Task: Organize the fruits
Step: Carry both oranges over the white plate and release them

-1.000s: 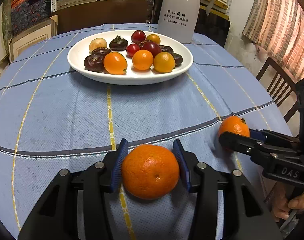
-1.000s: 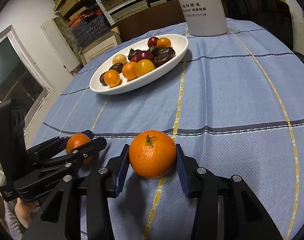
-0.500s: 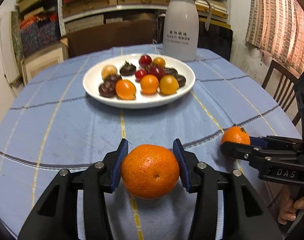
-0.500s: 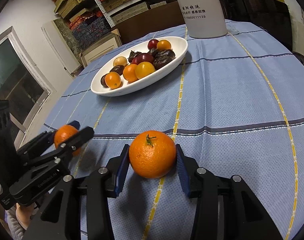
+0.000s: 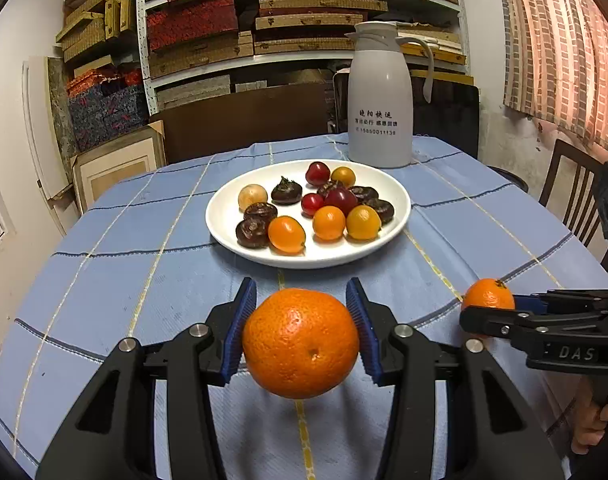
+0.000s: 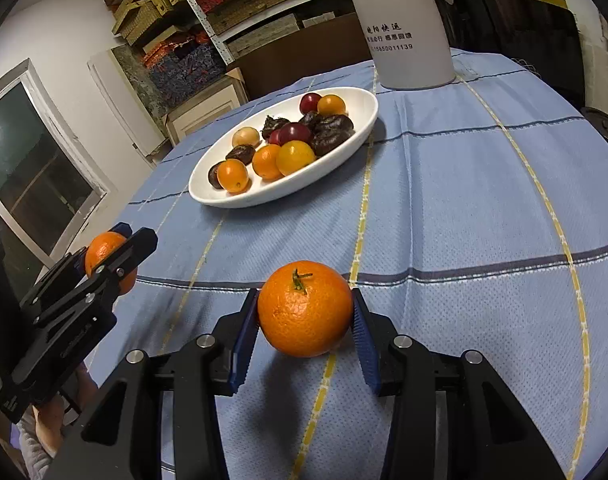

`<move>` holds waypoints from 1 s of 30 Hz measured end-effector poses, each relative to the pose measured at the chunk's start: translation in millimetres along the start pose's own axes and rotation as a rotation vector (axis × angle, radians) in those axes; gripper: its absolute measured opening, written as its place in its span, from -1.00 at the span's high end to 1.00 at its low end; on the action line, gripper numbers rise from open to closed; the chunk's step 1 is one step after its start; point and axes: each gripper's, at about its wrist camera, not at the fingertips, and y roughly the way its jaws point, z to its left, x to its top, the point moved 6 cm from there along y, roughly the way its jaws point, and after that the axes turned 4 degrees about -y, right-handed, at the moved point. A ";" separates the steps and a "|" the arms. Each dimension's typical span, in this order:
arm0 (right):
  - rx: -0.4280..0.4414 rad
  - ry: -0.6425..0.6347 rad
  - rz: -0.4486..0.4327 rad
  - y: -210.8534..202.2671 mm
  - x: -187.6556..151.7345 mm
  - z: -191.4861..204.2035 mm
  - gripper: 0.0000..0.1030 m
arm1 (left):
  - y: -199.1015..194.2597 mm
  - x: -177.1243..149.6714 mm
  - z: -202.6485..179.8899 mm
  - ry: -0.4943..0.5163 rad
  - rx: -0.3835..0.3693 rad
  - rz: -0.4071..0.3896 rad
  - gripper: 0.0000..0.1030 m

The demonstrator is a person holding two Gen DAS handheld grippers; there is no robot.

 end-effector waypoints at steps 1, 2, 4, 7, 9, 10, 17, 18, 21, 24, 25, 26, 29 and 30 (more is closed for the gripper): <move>0.006 0.001 0.001 -0.7 2.0 0.5 0.13 | 0.4 2.3 1.7 0.002 0.002 -0.001 0.11; 0.017 0.006 0.003 -1.6 5.6 0.8 0.13 | 0.9 4.2 2.3 0.002 0.003 -0.002 0.11; 0.030 0.007 0.002 -4.5 15.3 2.0 0.13 | 2.6 11.9 7.9 -0.007 0.001 -0.003 0.11; 0.018 -0.014 -0.021 -13.4 35.0 5.0 0.13 | 7.2 27.0 14.3 -0.006 0.012 -0.009 0.11; 0.016 -0.027 -0.045 -21.6 54.1 7.9 0.13 | 10.8 40.2 18.5 0.001 0.028 -0.020 0.11; 0.016 -0.032 -0.058 -25.3 63.6 9.4 0.13 | 12.6 47.3 20.8 0.002 0.034 -0.027 0.11; 0.022 -0.058 -0.153 -28.8 138.5 21.3 0.13 | 41.3 98.0 33.7 -0.029 0.039 -0.057 0.11; 0.025 -0.059 -0.158 -24.4 146.0 22.6 0.13 | 50.3 104.3 34.8 -0.034 0.038 -0.057 0.11; 0.030 -0.054 -0.151 5.6 169.3 22.6 0.13 | 86.3 115.7 36.1 -0.050 0.030 -0.034 0.10; 0.014 -0.036 -0.087 53.0 178.6 16.0 0.13 | 127.3 115.2 39.4 -0.087 0.007 0.027 0.10; 0.002 -0.025 -0.060 70.1 178.3 11.9 0.13 | 143.9 112.0 41.6 -0.113 -0.015 0.060 0.10; -0.011 -0.006 -0.028 89.1 177.1 5.8 0.13 | 157.3 108.0 44.3 -0.141 -0.035 0.090 0.10; -0.028 0.027 0.005 114.7 170.6 -4.7 0.10 | 173.7 100.8 48.4 -0.177 -0.048 0.110 -0.09; -0.024 0.032 0.000 115.7 170.4 -6.5 0.02 | 175.7 100.2 49.4 -0.172 -0.033 0.110 -0.29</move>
